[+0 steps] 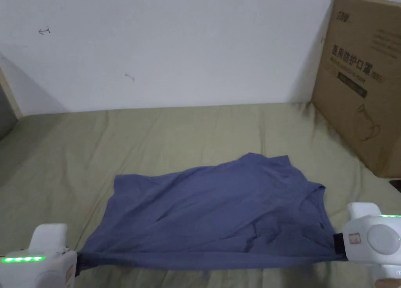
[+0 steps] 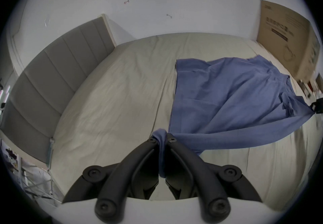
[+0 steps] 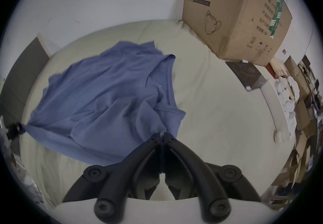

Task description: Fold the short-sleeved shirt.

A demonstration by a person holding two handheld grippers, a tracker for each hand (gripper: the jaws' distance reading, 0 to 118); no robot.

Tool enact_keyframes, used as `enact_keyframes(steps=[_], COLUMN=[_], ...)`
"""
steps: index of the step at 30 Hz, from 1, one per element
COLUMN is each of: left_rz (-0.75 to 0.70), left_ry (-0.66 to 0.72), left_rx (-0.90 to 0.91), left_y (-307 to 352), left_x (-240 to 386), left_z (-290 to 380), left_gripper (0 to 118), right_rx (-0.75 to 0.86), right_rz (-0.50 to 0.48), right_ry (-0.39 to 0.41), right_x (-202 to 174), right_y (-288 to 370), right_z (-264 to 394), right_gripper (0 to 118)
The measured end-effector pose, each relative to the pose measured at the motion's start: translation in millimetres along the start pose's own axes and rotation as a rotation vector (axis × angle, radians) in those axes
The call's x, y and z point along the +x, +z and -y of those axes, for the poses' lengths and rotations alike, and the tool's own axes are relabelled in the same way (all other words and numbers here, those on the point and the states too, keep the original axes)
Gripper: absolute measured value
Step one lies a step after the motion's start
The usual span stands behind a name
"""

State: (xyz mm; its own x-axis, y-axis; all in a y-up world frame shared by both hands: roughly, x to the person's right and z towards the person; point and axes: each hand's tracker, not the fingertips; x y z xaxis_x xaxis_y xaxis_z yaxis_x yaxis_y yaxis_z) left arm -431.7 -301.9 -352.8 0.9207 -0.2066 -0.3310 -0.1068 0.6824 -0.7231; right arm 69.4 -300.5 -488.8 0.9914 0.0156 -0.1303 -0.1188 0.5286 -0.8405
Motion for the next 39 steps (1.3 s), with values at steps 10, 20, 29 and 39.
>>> enact_keyframes(steps=[10, 20, 29, 39], left_rz=[-0.005, -0.008, 0.094, 0.154], left_ry=[0.01, 0.057, 0.134, 0.151], left_rx=[-0.085, -0.076, -0.049, -0.089], left_y=[77.1, 94.7, 136.3, 155.1], left_x=[-12.6, -9.0, -9.2, 6.3], left_z=[125.9, 158.6, 155.5, 195.6], left_gripper=[4, 16, 72, 0], right_rx=[-0.068, -0.044, 0.061, 0.056], right_rz=[-0.025, -0.051, -0.092, -0.079], right_ry=[-0.072, -0.127, -0.121, 0.001], right_x=[24.1, 35.0, 26.2, -13.6], right_y=[56.1, 57.3, 102.6, 111.7], right_z=[140.7, 170.7, 178.2, 222.2], right_gripper=[2, 2, 79, 0])
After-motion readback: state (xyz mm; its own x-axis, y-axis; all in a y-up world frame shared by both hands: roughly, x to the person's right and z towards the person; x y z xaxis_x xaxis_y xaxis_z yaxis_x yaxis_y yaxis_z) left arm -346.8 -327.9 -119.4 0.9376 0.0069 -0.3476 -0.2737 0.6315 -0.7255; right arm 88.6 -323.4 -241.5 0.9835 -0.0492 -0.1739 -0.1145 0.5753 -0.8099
